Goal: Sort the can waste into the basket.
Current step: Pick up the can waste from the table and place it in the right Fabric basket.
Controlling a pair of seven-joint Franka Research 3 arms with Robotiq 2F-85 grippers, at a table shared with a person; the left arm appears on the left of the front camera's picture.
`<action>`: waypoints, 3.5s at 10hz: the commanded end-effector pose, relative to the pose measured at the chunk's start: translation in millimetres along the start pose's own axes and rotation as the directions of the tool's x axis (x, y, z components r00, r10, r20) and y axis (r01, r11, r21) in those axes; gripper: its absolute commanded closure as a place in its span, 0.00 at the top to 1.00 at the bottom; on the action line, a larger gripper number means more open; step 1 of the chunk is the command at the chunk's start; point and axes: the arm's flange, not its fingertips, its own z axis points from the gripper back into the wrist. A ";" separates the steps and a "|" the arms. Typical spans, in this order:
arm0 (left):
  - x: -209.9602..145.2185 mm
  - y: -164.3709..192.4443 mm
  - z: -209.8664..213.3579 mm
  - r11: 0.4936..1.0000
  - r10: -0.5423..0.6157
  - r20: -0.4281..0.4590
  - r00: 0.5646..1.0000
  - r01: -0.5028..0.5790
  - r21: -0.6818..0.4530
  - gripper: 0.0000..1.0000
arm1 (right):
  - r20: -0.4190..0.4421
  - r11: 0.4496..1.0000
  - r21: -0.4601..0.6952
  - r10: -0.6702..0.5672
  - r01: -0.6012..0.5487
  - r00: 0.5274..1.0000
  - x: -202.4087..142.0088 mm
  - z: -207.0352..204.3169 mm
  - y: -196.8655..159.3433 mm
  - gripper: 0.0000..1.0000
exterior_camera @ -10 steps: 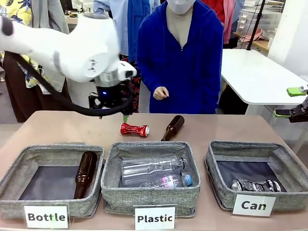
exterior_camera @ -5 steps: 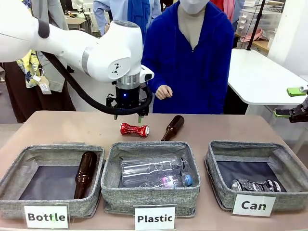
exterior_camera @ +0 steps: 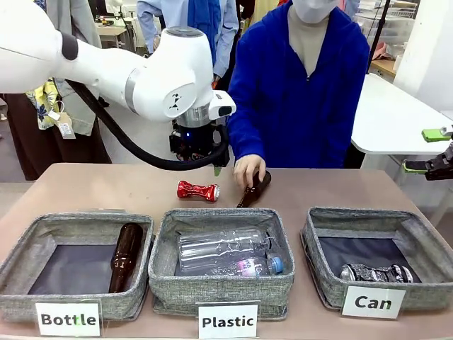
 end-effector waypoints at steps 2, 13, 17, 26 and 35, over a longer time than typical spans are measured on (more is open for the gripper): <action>-13.3 60.8 14.5 0.782 -0.523 0.073 0.849 0.512 -0.357 1.00 | -0.010 1.000 0.004 0.018 -0.017 1.000 -0.6 2.8 0.7 1.00; -316.6 245.9 171.4 0.583 -0.470 0.580 0.666 0.727 -0.362 1.00 | -0.010 1.000 0.004 0.018 -0.017 1.000 -0.6 2.8 0.7 1.00; -465.5 257.0 165.1 0.717 -0.185 0.720 0.669 0.593 -0.366 1.00 | -0.010 1.000 0.004 0.018 -0.017 1.000 -0.6 2.8 0.7 1.00; -474.8 175.3 177.8 0.843 0.106 0.765 0.636 0.351 -0.408 1.00 | -0.010 1.000 0.004 0.018 -0.017 1.000 -0.6 2.8 0.7 1.00; -215.7 226.0 148.0 0.822 -0.279 0.196 0.940 0.340 -0.457 1.00 | -0.010 1.000 0.004 0.018 -0.017 1.000 -0.6 2.8 0.7 1.00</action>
